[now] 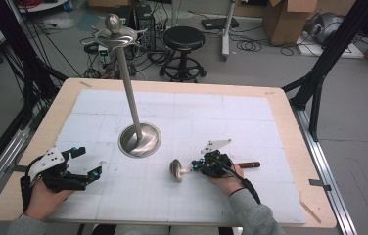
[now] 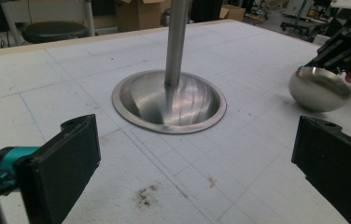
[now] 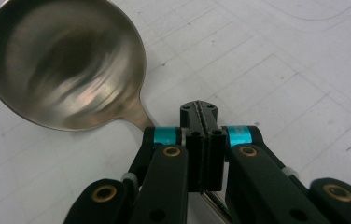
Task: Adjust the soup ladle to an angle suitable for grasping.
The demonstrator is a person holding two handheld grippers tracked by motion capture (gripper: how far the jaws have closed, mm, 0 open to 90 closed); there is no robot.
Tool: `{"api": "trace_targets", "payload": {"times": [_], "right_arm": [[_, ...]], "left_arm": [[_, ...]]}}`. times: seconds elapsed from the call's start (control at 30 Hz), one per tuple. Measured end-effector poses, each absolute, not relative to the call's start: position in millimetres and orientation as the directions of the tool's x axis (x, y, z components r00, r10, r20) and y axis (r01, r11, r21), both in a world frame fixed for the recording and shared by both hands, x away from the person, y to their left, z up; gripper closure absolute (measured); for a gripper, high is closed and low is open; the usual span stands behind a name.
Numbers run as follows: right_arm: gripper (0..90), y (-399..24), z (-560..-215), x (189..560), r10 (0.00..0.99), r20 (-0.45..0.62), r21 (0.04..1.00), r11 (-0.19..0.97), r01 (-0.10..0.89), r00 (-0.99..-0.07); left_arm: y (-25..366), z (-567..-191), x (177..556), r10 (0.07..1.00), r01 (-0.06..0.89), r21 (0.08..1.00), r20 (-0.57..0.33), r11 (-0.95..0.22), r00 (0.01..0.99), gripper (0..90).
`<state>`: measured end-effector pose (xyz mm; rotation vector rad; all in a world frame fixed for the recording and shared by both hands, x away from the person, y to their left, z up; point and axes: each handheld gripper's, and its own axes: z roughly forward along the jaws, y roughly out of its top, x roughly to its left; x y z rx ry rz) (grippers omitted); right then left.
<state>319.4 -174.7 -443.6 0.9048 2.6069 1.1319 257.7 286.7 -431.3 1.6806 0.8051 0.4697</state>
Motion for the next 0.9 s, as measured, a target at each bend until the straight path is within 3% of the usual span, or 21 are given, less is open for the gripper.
{"api": "trace_targets", "payload": {"times": [0.77, 0.9], "right_arm": [[90.0, -180.7, -441.9, 290.5, 0.550, 0.042, 0.712, 0.570, 0.411, -0.834], [90.0, -187.6, -433.9, 286.6, 0.564, 0.047, 0.749, 0.527, 0.403, -0.824]], "left_arm": [[286.0, -432.1, 258.4, 0.724, 0.269, 0.956, -0.102, -0.120, 0.683, 1.8], [286.2, -431.8, 258.0, 0.725, 0.270, 0.956, -0.104, -0.116, 0.681, 1.8]]}}
